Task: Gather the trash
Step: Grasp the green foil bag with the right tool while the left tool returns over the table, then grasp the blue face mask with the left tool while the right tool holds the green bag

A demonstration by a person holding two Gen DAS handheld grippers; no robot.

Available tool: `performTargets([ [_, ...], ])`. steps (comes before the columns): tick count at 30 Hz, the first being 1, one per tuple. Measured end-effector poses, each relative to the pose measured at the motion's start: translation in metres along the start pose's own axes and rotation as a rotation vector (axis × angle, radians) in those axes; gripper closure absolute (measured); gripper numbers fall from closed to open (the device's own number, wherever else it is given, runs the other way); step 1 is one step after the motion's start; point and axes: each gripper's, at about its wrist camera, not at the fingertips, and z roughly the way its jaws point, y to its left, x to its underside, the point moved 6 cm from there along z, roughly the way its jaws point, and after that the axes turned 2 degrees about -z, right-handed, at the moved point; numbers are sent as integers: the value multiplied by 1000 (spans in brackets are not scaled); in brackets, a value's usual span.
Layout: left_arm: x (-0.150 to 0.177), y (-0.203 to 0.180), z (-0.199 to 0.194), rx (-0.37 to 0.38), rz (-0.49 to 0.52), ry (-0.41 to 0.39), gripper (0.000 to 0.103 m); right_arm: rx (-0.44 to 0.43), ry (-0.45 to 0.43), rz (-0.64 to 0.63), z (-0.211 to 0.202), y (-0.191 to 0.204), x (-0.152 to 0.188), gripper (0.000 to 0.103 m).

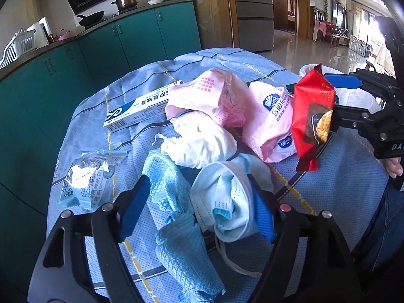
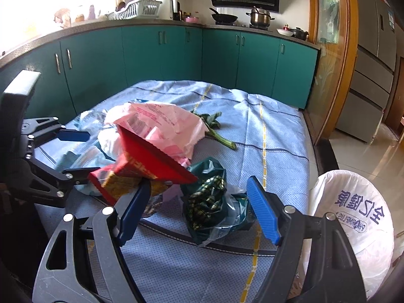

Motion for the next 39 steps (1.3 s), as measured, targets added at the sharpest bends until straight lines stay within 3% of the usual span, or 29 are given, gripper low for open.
performTargets([
  [4, -1, 3, -1, 0, -9, -5, 25, -35, -51, 11, -13, -1, -5, 22],
  [15, 0, 22, -6, -23, -77, -20, 20, 64, -66, 36, -28, -31, -2, 21],
  [21, 0, 29, -11, -21, -105, -34, 20, 137, 37, 43, -8, -44, 12, 21],
  [29, 0, 24, -11, -19, -88, -33, 20, 107, 129, -24, 22, -19, 22, 21],
  [32, 0, 24, -12, -20, -88, -36, 20, 89, 141, -58, 27, -8, 24, 32],
  [33, 0, 25, -12, -21, -91, -37, 20, 81, 146, -63, 28, -5, 25, 42],
  [39, -2, 25, -16, -23, -97, -54, 20, 80, 122, -45, 22, -8, 22, 46],
])
